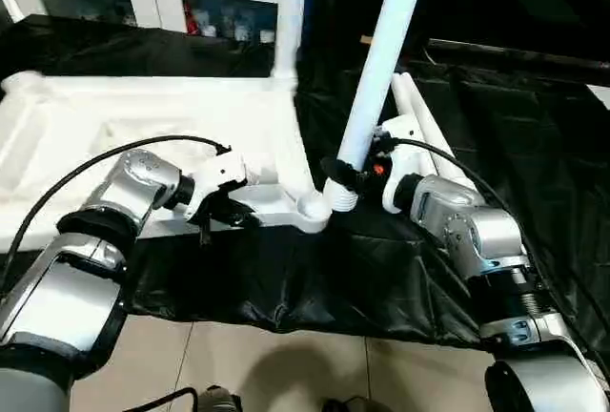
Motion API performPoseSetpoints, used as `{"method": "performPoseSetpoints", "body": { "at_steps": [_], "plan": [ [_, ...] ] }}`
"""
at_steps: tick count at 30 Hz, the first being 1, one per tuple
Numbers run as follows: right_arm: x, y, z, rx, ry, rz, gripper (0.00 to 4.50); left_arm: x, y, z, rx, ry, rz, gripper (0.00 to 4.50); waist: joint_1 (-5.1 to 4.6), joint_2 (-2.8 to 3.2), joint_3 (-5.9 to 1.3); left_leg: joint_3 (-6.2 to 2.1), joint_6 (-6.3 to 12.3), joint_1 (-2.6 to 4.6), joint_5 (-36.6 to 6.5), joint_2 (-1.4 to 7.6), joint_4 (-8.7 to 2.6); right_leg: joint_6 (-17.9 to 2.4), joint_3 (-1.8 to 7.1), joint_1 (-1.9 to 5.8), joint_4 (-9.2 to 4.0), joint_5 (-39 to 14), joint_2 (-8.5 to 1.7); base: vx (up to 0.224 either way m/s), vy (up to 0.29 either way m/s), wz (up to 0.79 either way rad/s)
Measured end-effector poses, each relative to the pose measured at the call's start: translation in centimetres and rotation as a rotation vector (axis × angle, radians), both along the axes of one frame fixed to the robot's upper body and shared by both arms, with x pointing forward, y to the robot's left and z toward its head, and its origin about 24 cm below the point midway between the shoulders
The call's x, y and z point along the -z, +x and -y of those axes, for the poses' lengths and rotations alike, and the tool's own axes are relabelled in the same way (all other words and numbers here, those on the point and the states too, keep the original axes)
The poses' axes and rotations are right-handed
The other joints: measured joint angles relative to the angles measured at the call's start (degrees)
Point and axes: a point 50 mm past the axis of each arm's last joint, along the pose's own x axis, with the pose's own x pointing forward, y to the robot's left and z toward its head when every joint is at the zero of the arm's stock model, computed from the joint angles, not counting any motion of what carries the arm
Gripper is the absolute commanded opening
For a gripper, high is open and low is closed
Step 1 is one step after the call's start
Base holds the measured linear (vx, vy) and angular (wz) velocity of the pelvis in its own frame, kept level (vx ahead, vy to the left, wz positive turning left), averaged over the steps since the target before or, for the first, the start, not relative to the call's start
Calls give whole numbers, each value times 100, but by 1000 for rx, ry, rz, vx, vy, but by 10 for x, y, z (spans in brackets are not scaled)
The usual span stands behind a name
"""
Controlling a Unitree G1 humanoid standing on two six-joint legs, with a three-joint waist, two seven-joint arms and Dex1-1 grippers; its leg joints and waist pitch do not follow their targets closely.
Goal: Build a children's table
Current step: Insert table leg to table base
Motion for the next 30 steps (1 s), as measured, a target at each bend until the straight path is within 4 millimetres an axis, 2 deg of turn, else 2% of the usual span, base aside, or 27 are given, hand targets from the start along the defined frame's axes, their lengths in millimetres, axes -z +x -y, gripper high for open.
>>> {"method": "performPoseSetpoints", "body": {
  "at_steps": [5,11,16,17,19,21,22,29,30],
  "plan": [
    [1,0,-3,-19,-18,16,190,4,0,15,-14,-26,19,0,34,6,-4,2,1,7,0,-4,1,-1,3,10,-2,0,-5,0,0,0],
    [1,0,-4,-18,-11,24,190,13,-4,29,-25,-59,66,0,40,75,-44,5,1,28,0,-5,-2,14,5,27,-4,-8,-6,0,0,0],
    [9,0,-5,-27,-28,6,190,17,-7,44,-36,-104,79,0,54,81,-48,5,1,45,0,-5,-3,34,3,47,-8,-21,-7,0,0,0],
    [9,0,-5,-29,-29,11,190,18,-8,46,-39,-107,87,28,53,81,-48,5,1,51,0,-5,-3,36,3,51,-8,-22,-7,0,0,0],
    [9,0,-5,-29,-32,14,190,18,-8,47,-47,-110,92,56,52,81,-48,5,1,58,0,-6,-3,38,3,58,-8,-23,-8,0,0,0],
    [11,1,-5,-26,-37,15,190,20,-10,46,-66,-151,97,62,51,76,-52,3,1,61,0,-6,-2,39,2,65,-13,-24,-8,0,0,0],
    [13,1,-5,-24,-40,9,190,20,-10,47,-61,-153,101,85,50,74,-53,2,1,63,0,-6,-3,40,-1,70,-17,-24,-8,0,0,0],
    [14,1,-6,-27,-40,16,190,20,-10,42,-69,-142,104,89,24,74,-53,2,1,68,0,-6,-16,40,-1,69,-21,-24,-7,0,0,0],
    [14,1,-6,-26,-39,18,190,20,-10,41,-68,-140,102,62,24,74,-53,2,1,69,0,-7,-19,40,-1,69,-21,-24,-7,0,0,0]
  ]
}}
